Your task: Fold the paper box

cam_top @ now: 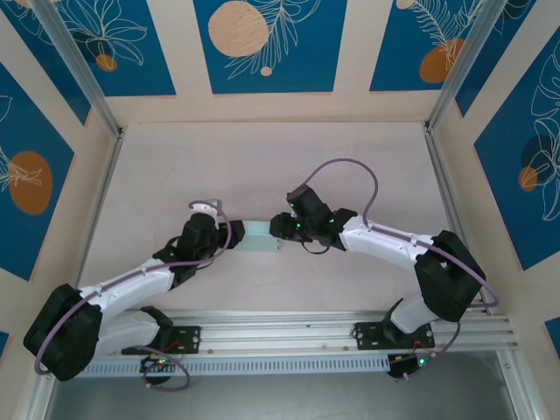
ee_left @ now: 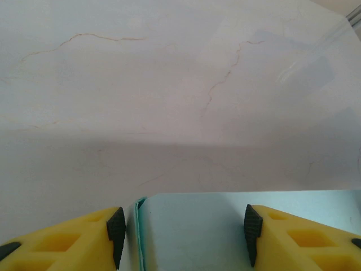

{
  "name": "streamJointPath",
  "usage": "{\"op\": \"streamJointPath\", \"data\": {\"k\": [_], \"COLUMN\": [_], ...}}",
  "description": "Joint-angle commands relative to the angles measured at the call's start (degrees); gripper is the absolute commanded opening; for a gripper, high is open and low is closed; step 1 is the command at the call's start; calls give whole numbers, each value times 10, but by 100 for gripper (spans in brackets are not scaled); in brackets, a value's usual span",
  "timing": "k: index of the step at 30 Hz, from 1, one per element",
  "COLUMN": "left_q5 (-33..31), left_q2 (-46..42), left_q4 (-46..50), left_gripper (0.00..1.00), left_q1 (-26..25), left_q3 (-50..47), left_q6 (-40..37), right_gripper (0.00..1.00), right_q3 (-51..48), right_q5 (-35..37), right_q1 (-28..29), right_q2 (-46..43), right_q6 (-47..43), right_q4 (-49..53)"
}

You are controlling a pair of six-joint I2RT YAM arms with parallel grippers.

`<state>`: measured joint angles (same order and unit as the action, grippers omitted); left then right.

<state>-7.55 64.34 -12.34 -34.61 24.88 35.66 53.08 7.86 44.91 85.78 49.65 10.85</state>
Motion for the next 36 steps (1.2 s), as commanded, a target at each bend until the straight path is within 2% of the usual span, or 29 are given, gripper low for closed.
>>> {"op": "streamJointPath", "data": {"k": [1, 4, 9, 12, 17, 22, 28, 32, 36], "left_q5": [-2, -1, 22, 45, 84, 153, 182, 200, 218], "left_q2": [-3, -19, -53, -76, -98, -100, -98, -103, -90], "left_q4": [82, 100, 154, 171, 175, 122, 116, 97, 74], "left_gripper": [59, 60, 69, 72, 73, 71, 62, 50, 33], "left_q1": [-2, -1, 6, 25, 63, 104, 120, 132, 133], "left_q3": [-18, -10, 22, 32, 30, -3, -16, -40, -62], "left_q6": [-7, -13, -47, -53, -49, -16, -9, 8, 24], "right_gripper": [38, 37, 37, 37, 37, 36, 36, 35, 34], "right_q3": [-28, -37, -56, -60, -55, -49, -41, -34, -29], "right_q5": [-16, -15, -11, -9, -6, -7, -7, -9, -11], "right_q1": [-4, -3, -7, -9, -10, -10, -11, -10, -10], "right_q2": [31, 39, 43, 41, 37, 40, 45, 51, 57], "right_q6": [17, 21, 29, 29, 27, 25, 23, 21, 19], "right_q4": [11, 11, 8, 8, 11, 13, 17, 18, 21]}}
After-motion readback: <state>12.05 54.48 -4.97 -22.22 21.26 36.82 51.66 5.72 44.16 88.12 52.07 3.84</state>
